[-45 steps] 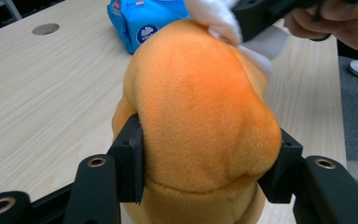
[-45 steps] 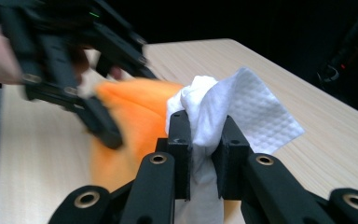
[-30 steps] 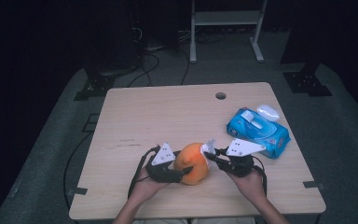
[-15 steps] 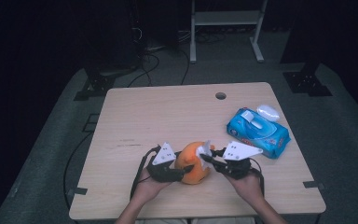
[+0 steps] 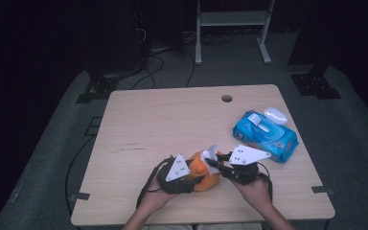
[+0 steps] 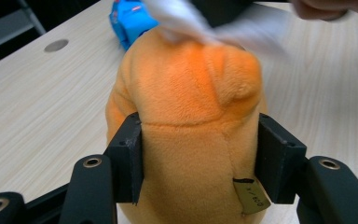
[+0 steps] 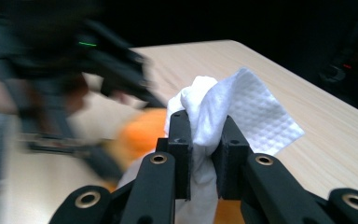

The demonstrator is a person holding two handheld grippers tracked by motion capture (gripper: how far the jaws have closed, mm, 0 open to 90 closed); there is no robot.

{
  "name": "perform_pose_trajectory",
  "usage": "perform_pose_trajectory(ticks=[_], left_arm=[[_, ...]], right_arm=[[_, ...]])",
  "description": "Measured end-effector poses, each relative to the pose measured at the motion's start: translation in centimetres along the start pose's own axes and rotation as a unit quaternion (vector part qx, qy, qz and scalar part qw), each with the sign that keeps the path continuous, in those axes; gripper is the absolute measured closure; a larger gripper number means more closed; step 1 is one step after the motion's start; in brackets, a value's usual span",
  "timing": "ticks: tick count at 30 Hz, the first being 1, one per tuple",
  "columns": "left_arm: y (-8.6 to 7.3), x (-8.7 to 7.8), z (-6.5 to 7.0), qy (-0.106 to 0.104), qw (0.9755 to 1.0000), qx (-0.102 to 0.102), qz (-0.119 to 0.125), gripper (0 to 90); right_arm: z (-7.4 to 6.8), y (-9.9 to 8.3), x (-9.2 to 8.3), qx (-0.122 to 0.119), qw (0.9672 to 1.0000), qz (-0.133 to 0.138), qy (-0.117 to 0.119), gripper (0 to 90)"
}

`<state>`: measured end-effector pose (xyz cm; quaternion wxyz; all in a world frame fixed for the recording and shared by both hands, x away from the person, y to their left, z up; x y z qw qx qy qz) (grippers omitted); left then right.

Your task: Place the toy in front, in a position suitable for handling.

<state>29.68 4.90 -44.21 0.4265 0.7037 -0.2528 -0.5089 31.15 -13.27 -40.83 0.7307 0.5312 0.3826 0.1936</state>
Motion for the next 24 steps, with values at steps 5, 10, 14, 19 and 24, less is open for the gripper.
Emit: perform_pose_trajectory(ticks=[5, 10, 14, 19, 24], left_arm=[[-0.1, 0.4, -0.2, 0.003, 0.9996, -0.02, 0.018, 27.7], [-0.1, 0.3, -0.5, 0.007, 0.9994, -0.031, 0.015, 35.0], [-0.2, 0.3, -0.8, 0.009, 0.9987, -0.047, 0.017, 35.5], [-0.1, 0.4, -0.4, 0.01, 0.9995, -0.028, 0.013, 38.3], [0.1, 0.7, 0.1, 0.008, 0.9999, -0.008, 0.007, 38.5]], right_arm=[[1.1, -1.1, -0.1, 0.028, 0.9995, -0.011, -0.002, 78.1], [-0.3, 0.1, -0.6, 0.005, 0.9999, 0.003, 0.013, 78.0], [-3.8, 1.3, -0.5, -0.068, 0.9969, 0.005, 0.038, 78.0], [-3.1, 1.2, 0.1, -0.054, 0.9979, -0.003, 0.035, 78.2], [-2.0, 0.8, -0.2, -0.033, 0.9993, -0.011, 0.016, 78.2]])
Point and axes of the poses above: each handheld gripper's, and its own axes: x roughly forward along the jaws, y roughly out of its top, z roughly to its right, the point moved 4 cm from there along x, roughly forward along the jaws, and after that the axes turned 7 degrees about -y, right-handed, at the moved point
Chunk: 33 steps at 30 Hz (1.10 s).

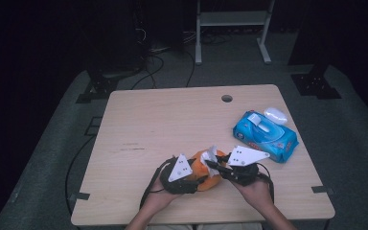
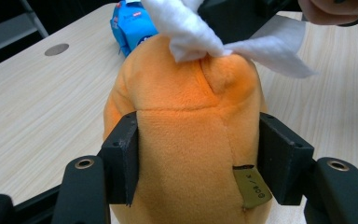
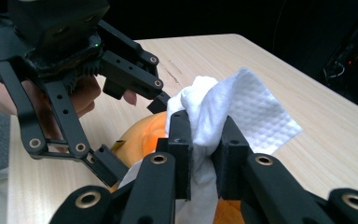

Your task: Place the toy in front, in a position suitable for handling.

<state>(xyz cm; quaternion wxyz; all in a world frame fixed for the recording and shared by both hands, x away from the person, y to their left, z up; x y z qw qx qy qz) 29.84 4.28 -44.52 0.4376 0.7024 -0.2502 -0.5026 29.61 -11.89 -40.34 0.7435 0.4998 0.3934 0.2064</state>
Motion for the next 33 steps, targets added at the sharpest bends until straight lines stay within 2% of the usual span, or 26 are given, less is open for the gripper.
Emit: perform_pose_trajectory(ticks=[3, 4, 6, 9, 10, 12, 14, 15, 17, 20, 22, 25, 27, 29, 31, 32, 33], left_arm=[[-0.2, -0.1, 0.3, 0.002, 0.9999, 0.01, -0.001, 38.6], [-0.2, -0.2, 0.3, 0.002, 0.9999, 0.013, 0.0, 38.9], [-0.2, -0.2, 0.4, 0.0, 0.9998, 0.018, -0.003, 39.7], [-0.2, -0.3, 0.3, 0.0, 0.9998, 0.018, -0.004, 39.9], [-0.2, -0.3, 0.2, 0.0, 0.9999, 0.013, -0.002, 39.9], [-0.3, -0.6, -0.4, 0.0, 1.0, -0.003, 0.001, 39.8], [-0.6, -0.8, -1.1, -0.004, 0.9994, -0.033, 0.011, 40.0], [-0.8, -0.9, -1.4, -0.003, 0.9988, -0.046, 0.015, 40.2], [-1.0, -1.0, -2.0, -0.001, 0.9974, -0.069, 0.021, 40.6], [-1.1, -1.2, -2.2, 0.0, 0.9969, -0.076, 0.02, 41.2], [-1.1, -1.4, -2.1, -0.001, 0.9968, -0.077, 0.02, 42.5], [-1.0, -1.6, -2.2, -0.009, 0.996, -0.085, 0.025, 45.0], [-0.8, -1.8, -2.4, -0.013, 0.9953, -0.092, 0.029, 46.4], [-0.6, -2.0, -2.5, -0.015, 0.9949, -0.094, 0.034, 47.1], [-0.4, -2.3, -2.5, -0.012, 0.9957, -0.086, 0.033, 47.7], [-0.2, -2.5, -2.4, -0.01, 0.9967, -0.075, 0.029, 48.1], [0.0, -2.7, -2.3, -0.01, 0.9975, -0.065, 0.024, 48.2]], right_arm=[[-1.2, 0.3, 0.2, -0.027, 0.9996, 0.001, 0.006, 78.3], [-1.1, 0.3, 0.2, -0.017, 0.9998, 0.0, 0.009, 78.3], [0.1, 0.0, 0.3, 0.02, 0.9997, 0.003, 0.016, 78.3], [2.4, -1.2, 0.1, 0.052, 0.9986, -0.007, -0.01, 78.3], [3.5, -1.9, 0.0, 0.072, 0.9971, -0.011, -0.019, 78.3], [4.4, -2.8, -0.3, 0.089, 0.9954, -0.018, -0.03, 78.3], [4.4, -3.1, -0.6, 0.091, 0.9952, -0.019, -0.031, 78.3], [4.0, -2.9, -0.7, 0.091, 0.9954, -0.014, -0.027, 78.3], [2.6, -2.2, -0.5, 0.076, 0.9971, -0.004, -0.007, 78.2], [0.0, -1.1, 0.1, 0.039, 0.9989, 0.007, 0.026, 78.2], [-0.6, -0.8, 0.4, 0.025, 0.9993, 0.006, 0.026, 78.3], [1.1, -1.6, 0.5, 0.056, 0.9983, 0.002, 0.018, 78.3], [2.7, -2.6, 0.5, 0.067, 0.9977, -0.011, -0.006, 78.3], [4.0, -3.6, 0.5, 0.091, 0.9953, -0.026, -0.022, 78.3], [4.3, -3.6, 0.2, 0.093, 0.9951, -0.026, -0.025, 78.2], [4.1, -3.3, 0.0, 0.09, 0.9955, -0.02, -0.023, 78.2], [3.6, -2.5, -0.3, 0.081, 0.9965, -0.002, -0.018, 78.2]])
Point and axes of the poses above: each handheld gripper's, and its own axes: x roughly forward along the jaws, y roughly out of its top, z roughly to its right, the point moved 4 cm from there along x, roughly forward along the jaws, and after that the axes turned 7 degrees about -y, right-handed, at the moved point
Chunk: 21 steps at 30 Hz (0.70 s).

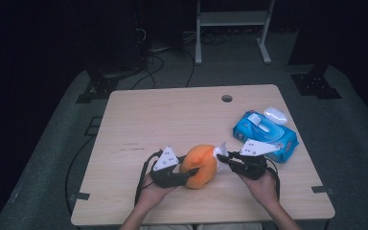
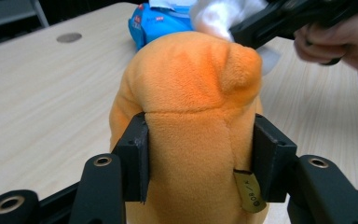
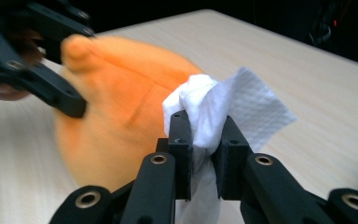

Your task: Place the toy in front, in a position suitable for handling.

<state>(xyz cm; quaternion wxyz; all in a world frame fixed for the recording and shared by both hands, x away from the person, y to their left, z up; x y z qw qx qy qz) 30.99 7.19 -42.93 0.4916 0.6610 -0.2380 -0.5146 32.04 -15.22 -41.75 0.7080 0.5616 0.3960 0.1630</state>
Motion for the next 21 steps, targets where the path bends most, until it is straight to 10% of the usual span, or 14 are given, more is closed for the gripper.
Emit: perform_pose_trajectory(ticks=[8, 21], left_arm=[[0.7, 0.0, 1.7, -0.025, 0.9966, 0.064, -0.047, 48.5], [-1.6, 1.7, 0.3, -0.026, 0.9985, -0.002, -0.049, 11.9]], right_arm=[[-4.5, 2.7, -0.6, -0.054, 0.9964, 0.042, 0.05, 78.1], [0.3, -0.8, 0.6, 0.012, 0.9994, -0.03, 0.01, 78.2]])
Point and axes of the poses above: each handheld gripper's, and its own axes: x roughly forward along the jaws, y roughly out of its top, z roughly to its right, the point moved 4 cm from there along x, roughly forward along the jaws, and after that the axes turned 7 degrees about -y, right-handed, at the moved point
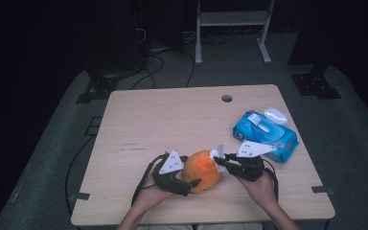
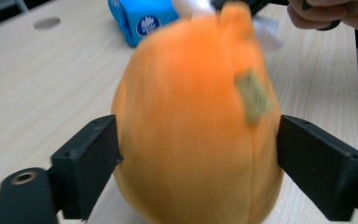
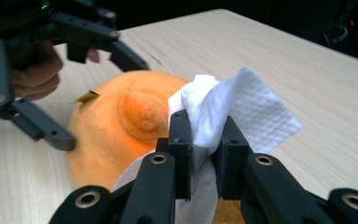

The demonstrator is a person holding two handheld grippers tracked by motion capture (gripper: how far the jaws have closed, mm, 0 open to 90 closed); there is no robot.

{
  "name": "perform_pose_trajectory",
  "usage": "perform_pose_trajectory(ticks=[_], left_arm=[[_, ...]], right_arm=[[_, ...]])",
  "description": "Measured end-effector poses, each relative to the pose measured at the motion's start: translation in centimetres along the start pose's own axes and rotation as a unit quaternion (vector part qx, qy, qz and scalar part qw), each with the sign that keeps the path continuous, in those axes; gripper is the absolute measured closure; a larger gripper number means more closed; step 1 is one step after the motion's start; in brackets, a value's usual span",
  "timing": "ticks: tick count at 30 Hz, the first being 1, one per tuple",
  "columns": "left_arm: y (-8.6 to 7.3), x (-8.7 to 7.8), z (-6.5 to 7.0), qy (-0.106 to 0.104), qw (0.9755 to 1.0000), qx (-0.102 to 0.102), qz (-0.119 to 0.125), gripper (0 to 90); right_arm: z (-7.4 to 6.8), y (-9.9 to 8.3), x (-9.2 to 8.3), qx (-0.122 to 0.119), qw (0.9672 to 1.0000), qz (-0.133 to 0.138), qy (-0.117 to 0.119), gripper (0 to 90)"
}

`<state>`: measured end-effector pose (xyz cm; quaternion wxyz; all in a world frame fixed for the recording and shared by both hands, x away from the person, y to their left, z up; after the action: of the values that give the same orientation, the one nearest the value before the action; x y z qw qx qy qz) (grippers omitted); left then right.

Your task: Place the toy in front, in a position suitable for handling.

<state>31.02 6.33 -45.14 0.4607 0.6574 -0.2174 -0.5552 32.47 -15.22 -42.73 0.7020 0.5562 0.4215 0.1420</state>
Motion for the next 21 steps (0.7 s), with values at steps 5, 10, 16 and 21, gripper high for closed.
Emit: perform_pose_trajectory(ticks=[5, 10, 16, 21], left_arm=[[0.0, -0.1, -0.2, -0.009, 0.9998, 0.008, -0.015, 30.6], [0.5, -1.0, 0.0, -0.015, 0.9988, 0.037, -0.03, 47.5], [1.5, -2.0, 0.9, -0.053, 0.9965, 0.062, -0.021, 50.2], [0.9, -2.1, 0.0, -0.041, 0.9981, 0.043, -0.017, 46.4]], right_arm=[[0.3, -0.1, -0.2, 0.01, 0.9999, -0.009, -0.004, 78.2], [-1.0, 1.8, -1.7, -0.016, 0.999, 0.04, 0.014, 78.1], [-4.0, 2.8, -1.9, -0.065, 0.9927, 0.065, 0.078, 78.0], [-2.9, 1.4, -0.6, -0.049, 0.9967, 0.026, 0.06, 78.1]])
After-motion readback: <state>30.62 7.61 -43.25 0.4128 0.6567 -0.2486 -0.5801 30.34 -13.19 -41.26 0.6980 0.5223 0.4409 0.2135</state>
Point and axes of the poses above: each handheld gripper's, and its own axes: x roughly forward along the jaws, y roughly out of its top, z roughly to its right, the point moved 4 cm from there along x, roughly forward along the jaws, and after that the axes turned 7 degrees about -y, right-handed, at the moved point
